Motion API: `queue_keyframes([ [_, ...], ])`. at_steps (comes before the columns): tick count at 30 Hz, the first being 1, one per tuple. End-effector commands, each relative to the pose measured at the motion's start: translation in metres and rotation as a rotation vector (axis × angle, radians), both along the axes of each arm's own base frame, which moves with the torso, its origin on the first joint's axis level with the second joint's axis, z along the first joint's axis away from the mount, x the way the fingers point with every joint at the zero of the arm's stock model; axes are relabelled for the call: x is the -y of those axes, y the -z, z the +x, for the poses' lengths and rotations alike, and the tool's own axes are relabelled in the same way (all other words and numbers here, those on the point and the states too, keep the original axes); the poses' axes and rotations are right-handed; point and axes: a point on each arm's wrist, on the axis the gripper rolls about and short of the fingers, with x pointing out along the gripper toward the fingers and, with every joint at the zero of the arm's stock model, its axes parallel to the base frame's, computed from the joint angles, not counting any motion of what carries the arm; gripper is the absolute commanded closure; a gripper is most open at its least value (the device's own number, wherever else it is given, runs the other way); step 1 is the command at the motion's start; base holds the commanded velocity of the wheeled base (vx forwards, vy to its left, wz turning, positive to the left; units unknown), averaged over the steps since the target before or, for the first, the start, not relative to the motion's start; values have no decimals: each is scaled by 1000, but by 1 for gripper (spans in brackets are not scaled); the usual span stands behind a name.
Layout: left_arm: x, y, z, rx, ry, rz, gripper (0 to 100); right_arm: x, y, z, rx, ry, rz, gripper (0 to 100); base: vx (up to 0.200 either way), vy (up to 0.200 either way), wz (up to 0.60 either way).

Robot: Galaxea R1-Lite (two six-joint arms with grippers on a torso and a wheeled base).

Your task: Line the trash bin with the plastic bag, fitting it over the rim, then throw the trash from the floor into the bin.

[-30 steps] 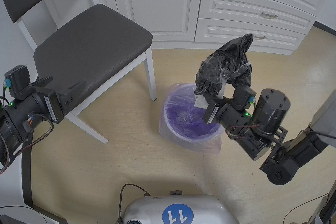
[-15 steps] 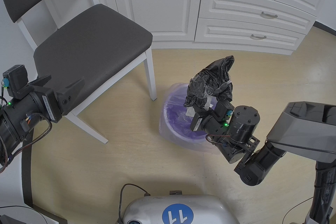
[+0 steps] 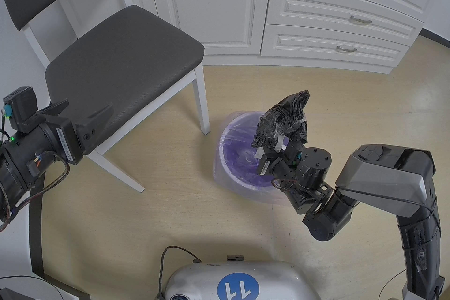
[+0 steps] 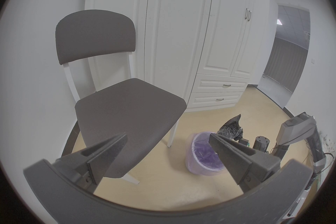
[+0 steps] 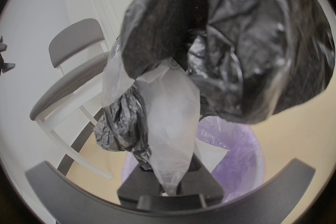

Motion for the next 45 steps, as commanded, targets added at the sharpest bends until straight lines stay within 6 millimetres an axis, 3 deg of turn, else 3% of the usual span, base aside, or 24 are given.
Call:
queue_keyframes([
  [1,0,1,1,-2,0,3,0,-2,20,7,-13,3,-5,100,0,0,0],
  [9,0,0,0,-1,0,2,0,-2,46,13,-51,11,-31,100,0,0,0],
  [30,-3,-5,-5,24,-1,-10,0,15,62,-10,-145,-32,-163,100,0,0,0],
  [45,-3,-4,-5,21,-1,-8,0,5,75,11,-103,-12,-127,100,0,0,0],
])
